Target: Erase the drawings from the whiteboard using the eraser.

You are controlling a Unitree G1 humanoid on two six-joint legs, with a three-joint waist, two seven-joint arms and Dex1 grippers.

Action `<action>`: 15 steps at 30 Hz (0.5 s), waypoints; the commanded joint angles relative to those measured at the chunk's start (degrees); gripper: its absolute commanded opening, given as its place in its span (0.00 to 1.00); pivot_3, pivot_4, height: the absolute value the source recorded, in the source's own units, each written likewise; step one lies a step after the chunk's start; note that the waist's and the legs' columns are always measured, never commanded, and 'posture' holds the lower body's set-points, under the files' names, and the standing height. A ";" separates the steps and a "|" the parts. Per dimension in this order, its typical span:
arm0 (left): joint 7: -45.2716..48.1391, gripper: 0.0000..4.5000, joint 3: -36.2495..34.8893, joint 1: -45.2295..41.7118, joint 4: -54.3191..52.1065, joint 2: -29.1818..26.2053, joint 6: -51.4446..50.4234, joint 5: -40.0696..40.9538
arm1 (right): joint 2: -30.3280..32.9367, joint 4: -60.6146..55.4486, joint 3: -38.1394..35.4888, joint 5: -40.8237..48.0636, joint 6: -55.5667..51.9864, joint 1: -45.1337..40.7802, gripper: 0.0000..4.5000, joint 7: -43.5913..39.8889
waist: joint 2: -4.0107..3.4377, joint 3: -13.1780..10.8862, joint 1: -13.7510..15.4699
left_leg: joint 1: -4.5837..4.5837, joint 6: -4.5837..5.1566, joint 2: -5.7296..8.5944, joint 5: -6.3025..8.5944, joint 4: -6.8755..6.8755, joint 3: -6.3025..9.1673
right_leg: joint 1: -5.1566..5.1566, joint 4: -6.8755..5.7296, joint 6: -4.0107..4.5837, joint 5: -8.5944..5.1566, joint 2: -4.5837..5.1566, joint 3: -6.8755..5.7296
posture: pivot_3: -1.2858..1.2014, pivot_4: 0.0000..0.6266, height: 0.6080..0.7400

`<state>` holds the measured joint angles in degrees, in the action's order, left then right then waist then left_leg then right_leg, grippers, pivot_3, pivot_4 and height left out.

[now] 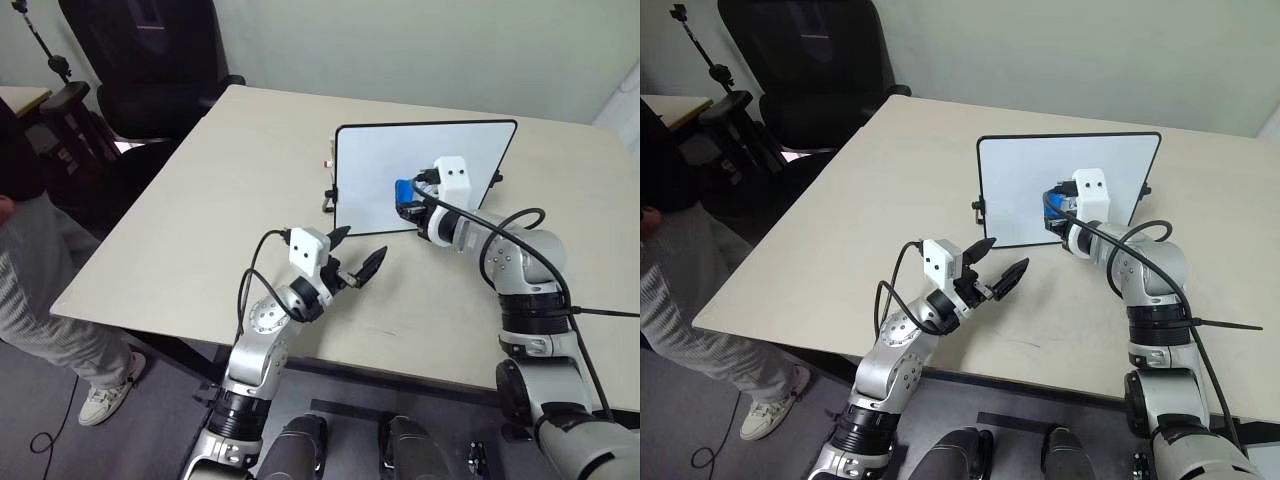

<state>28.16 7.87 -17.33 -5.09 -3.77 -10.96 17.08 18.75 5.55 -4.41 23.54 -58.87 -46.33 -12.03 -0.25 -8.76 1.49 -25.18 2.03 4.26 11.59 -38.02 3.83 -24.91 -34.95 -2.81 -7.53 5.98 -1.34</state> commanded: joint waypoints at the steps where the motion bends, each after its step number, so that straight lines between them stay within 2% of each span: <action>1: -0.30 1.00 0.03 0.16 -3.27 -0.04 0.19 0.19 | 0.55 1.33 -2.20 -1.71 1.80 -1.53 0.11 1.38 | -0.02 -0.01 0.00 | 0.00 0.16 0.00 0.07 0.00 0.00 | 0.00 0.00 0.09 0.06 0.00 0.00 | 0.52 0.24 1.00; 15: -0.78 1.00 -0.30 0.22 -4.12 -0.36 -0.25 0.48 | 0.20 4.75 -6.24 -3.98 4.28 -3.31 0.11 4.09 | -0.12 -0.07 -0.03 | 0.02 0.36 -0.03 -0.08 0.00 0.01 | -0.01 -0.02 0.53 0.35 0.00 -0.01 | 0.52 0.24 1.00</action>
<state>27.36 7.64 -17.03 -6.54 -4.20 -11.44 17.12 18.68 10.80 -8.22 20.46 -57.05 -47.50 -9.74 -0.37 -8.83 1.46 -25.16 2.40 4.23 11.50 -38.01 3.84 -24.92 -34.97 -2.28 -7.18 5.98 -1.35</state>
